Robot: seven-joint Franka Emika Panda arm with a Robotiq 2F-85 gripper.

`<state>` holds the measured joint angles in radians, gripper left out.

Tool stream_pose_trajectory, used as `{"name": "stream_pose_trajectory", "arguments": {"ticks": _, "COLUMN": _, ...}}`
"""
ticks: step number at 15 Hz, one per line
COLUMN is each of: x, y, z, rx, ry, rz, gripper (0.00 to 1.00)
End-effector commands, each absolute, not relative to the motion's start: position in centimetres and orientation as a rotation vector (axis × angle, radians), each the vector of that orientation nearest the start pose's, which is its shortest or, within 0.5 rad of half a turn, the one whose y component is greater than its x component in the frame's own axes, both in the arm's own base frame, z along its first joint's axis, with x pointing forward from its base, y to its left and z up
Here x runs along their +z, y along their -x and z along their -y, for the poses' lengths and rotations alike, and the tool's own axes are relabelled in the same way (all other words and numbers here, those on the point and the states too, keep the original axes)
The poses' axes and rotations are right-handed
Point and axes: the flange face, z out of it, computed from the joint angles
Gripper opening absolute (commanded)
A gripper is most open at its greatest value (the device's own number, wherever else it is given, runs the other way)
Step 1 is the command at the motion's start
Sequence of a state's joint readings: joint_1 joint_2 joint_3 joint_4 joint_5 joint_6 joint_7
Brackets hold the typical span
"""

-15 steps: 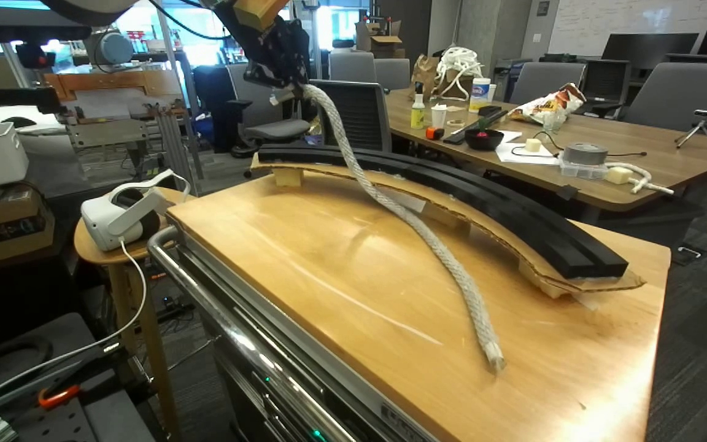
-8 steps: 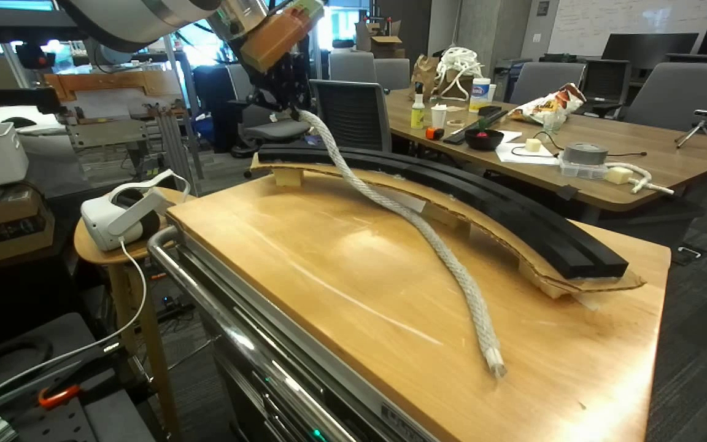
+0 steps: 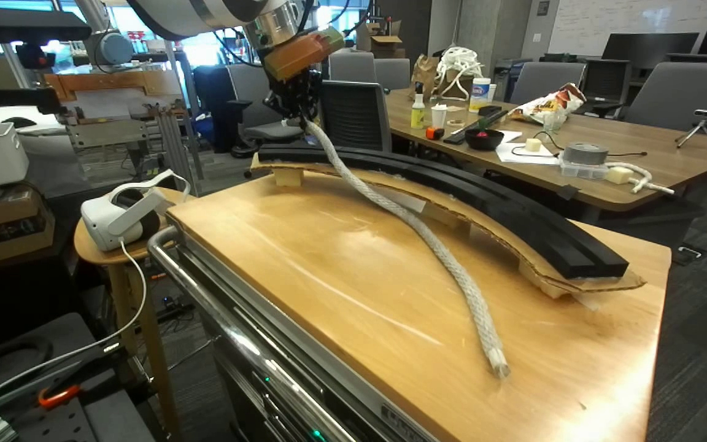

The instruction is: Place the white rope on the curved black board

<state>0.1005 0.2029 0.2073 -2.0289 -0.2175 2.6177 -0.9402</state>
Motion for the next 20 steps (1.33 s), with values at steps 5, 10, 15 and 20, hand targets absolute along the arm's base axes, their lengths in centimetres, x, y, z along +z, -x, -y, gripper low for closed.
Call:
{"name": "stream_pose_trajectory", "arguments": {"ticks": 5, "x": 39.2, "y": -62.3, "z": -22.0, "rx": -0.152, "ry": 2.297, "rz": 2.225, "gripper": 0.13}}
{"name": "stream_pose_trajectory", "arguments": {"ticks": 10, "x": 39.2, "y": -63.6, "z": -22.0, "rx": 0.067, "ry": 1.967, "rz": 2.338, "gripper": 0.13}}
{"name": "stream_pose_trajectory", "arguments": {"ticks": 15, "x": 38.9, "y": -64.7, "z": -21.8, "rx": 0.226, "ry": 1.836, "rz": 2.378, "gripper": 0.13}}
{"name": "stream_pose_trajectory", "arguments": {"ticks": 20, "x": 37.4, "y": -65.5, "z": -22.6, "rx": 0.053, "ry": 2.037, "rz": 2.292, "gripper": 0.13}}
